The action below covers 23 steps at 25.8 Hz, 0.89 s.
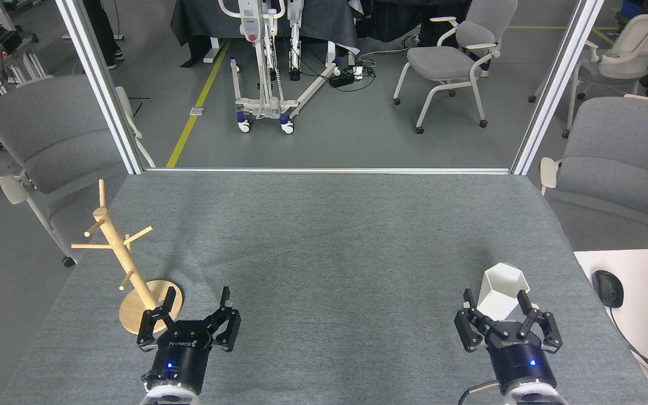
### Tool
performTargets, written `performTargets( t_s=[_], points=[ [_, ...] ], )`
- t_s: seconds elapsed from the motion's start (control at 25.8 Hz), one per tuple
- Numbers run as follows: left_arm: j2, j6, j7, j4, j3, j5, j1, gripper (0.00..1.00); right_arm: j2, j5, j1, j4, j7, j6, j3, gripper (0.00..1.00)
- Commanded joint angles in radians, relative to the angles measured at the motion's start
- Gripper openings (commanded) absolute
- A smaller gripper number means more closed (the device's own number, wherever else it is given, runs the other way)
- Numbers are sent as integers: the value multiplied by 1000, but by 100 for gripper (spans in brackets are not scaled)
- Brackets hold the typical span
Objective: Hang cup on storage rack
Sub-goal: 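Move the right gripper down toward the white hexagonal cup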
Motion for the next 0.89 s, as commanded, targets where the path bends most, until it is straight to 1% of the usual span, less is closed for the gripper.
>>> performTargets(
  t_s=[0.0, 0.12, 0.23, 0.39, 0.5, 0.54, 0.62, 0.7, 0.78, 0.85],
  points=[
    [-2, 9, 11, -11, 2, -1, 11, 99, 0, -2, -2, 1, -4, 0, 0, 99],
    [0, 15, 57, -11, 2, 2, 11, 100, 0, -3, -2, 0, -4, 0, 0, 99],
    [3, 4, 51, -20, -1, 0, 19, 100, 0, -3, -4, 1, -4, 0, 0, 99],
    [1, 17, 50, -29, 1, 2, 20, 100, -1, -3, -11, 0, -1, -4, 0, 99],
    [1, 17, 50, -29, -1, 2, 24, 100, -17, -6, -18, 11, -4, -6, -11, 99],
    [2, 17, 50, -29, -1, 2, 24, 99, -20, -6, -19, 20, -5, -6, -15, 99],
    [1, 17, 50, -29, -1, 2, 24, 100, -43, -8, -19, 49, -8, -4, -20, 99],
    [3, 18, 48, -29, -1, 2, 24, 100, -72, -17, -21, 106, -16, -1, -34, 99],
    [1, 18, 48, -31, -1, 2, 24, 100, -81, -32, -37, 162, -45, -4, -57, 99],
    [1, 18, 48, -31, -1, 2, 24, 100, -81, -34, -47, 189, -76, -1, -58, 99]
  ],
)
